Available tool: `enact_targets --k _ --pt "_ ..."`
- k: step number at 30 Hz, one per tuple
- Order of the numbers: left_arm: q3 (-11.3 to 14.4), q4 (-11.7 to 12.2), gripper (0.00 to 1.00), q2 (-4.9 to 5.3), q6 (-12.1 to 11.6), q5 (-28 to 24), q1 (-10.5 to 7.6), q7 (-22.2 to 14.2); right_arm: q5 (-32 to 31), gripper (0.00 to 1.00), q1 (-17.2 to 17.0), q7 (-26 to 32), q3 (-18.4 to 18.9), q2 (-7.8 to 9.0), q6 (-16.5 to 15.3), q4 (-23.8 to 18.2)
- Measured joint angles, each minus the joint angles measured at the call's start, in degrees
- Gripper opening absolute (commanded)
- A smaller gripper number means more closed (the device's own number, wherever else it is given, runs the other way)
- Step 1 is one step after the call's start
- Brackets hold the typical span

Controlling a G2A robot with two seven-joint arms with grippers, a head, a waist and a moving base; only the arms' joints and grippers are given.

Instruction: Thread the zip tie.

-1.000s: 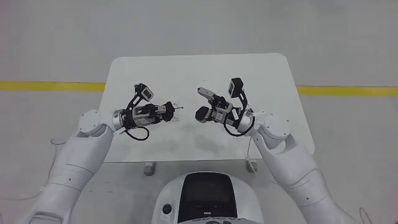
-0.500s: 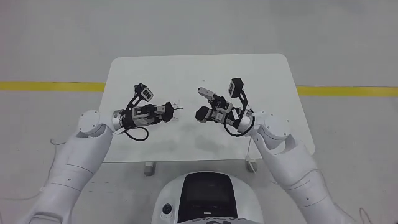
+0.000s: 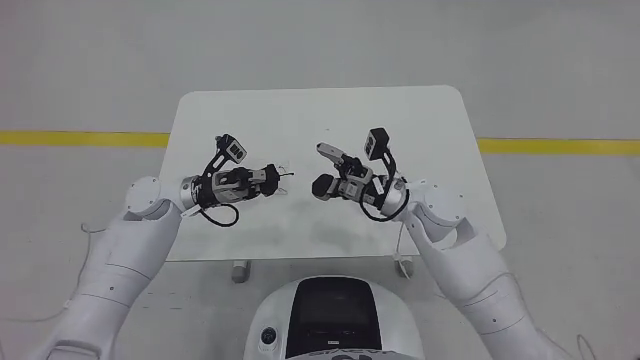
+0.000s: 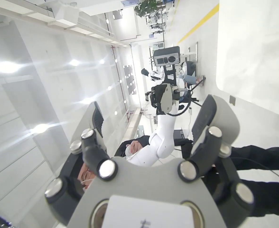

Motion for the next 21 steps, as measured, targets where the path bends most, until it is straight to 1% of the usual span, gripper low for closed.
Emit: enact_targets --k 3,8,10,14,17,21 --pt "0.00 0.00 0.00 0.00 0.00 0.00 0.00 0.00 3.73 1.00 1.65 3.95 -0.74 -0.19 -0.49 3.12" --pt "0.00 0.00 0.00 0.00 0.00 0.00 0.00 0.00 7.27 1.00 5.85 7.07 -3.47 -0.93 -1.64 9.13" --pt "0.00 0.00 0.00 0.00 0.00 0.00 0.00 0.00 7.33 1.00 6.33 7.23 -3.74 -0.99 -1.82 9.70" --pt "0.00 0.00 0.00 0.00 0.00 0.00 0.00 0.00 7.44 1.00 6.11 7.01 -3.70 -0.99 -2.03 9.47" --pt "0.00 0.00 0.00 0.00 0.00 0.00 0.00 0.00 9.38 1.00 5.73 6.51 -3.80 -1.13 -2.98 9.93" --pt "0.00 0.00 0.00 0.00 0.00 0.00 0.00 0.00 12.15 1.00 6.53 7.92 -3.86 -1.32 -4.46 11.25"
